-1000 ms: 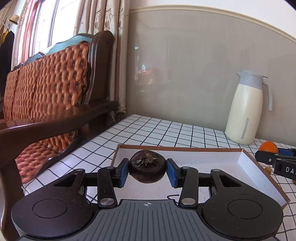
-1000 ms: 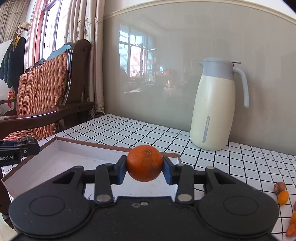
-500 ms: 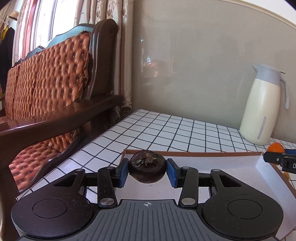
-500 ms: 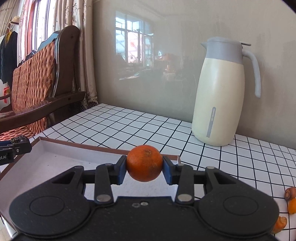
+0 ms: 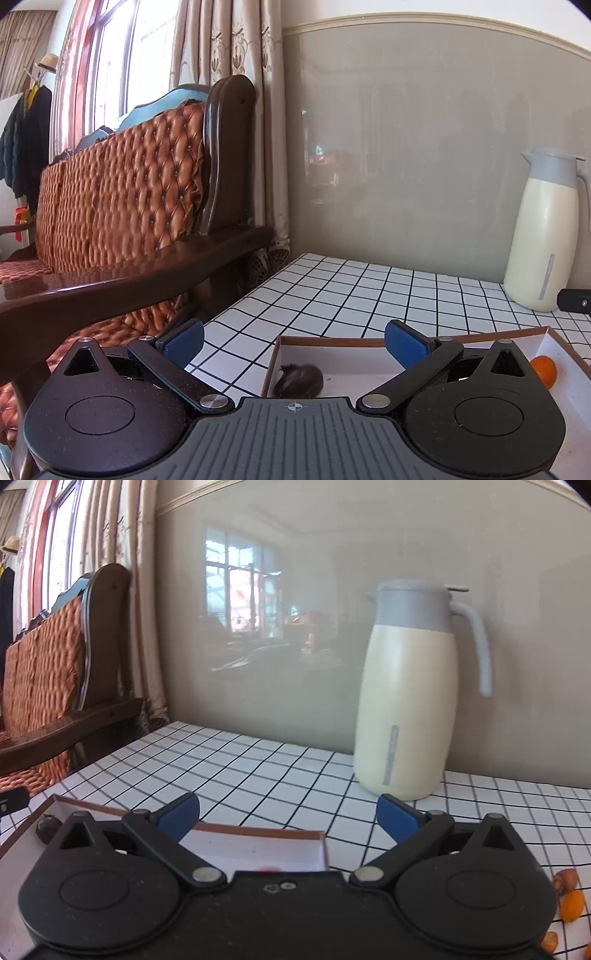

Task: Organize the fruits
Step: 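Open both tools to drop the mangosteen and orange into the tray, then grasp a carrot piece with the left tool while the right tool grasps an orange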

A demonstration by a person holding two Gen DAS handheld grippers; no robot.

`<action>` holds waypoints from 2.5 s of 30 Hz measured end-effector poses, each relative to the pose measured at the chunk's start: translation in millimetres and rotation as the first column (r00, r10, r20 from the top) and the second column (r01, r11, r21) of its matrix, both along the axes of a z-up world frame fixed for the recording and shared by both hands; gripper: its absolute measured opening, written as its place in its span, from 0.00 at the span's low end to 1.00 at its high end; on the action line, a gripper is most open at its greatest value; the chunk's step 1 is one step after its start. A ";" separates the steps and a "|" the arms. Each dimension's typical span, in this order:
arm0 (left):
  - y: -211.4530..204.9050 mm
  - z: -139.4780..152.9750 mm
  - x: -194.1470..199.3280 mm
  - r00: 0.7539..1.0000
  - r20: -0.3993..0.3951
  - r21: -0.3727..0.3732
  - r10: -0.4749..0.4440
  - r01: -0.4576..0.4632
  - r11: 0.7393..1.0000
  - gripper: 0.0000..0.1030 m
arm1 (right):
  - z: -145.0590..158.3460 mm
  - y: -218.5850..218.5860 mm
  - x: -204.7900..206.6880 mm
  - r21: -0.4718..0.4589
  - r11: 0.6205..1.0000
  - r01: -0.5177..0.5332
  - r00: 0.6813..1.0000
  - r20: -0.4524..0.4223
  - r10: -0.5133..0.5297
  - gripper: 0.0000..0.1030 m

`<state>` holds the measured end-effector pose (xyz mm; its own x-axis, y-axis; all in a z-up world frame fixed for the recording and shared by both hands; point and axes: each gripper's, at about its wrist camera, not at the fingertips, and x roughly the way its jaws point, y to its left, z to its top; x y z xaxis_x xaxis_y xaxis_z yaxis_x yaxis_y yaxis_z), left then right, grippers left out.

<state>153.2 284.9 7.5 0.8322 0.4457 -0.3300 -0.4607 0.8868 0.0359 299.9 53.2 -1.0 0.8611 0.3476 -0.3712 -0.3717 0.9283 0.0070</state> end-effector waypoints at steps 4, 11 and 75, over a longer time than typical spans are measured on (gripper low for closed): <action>-0.7 -3.5 -0.5 1.000 -0.021 -0.005 -0.007 0.007 1.000 1.00 | -0.3 -3.5 -1.8 -0.010 1.000 0.015 1.000 0.009 -0.015 0.94; -12.1 -2.0 -4.9 1.000 -0.022 -0.016 0.016 -0.016 1.000 1.00 | 0.7 -6.7 -13.6 0.026 0.999 0.036 0.996 0.075 -0.038 0.94; -298.3 -25.2 -9.5 0.819 -0.022 -0.049 -0.574 0.572 0.819 1.00 | -53.6 -244.6 -88.8 -0.100 0.958 0.267 0.948 -0.149 -0.280 0.38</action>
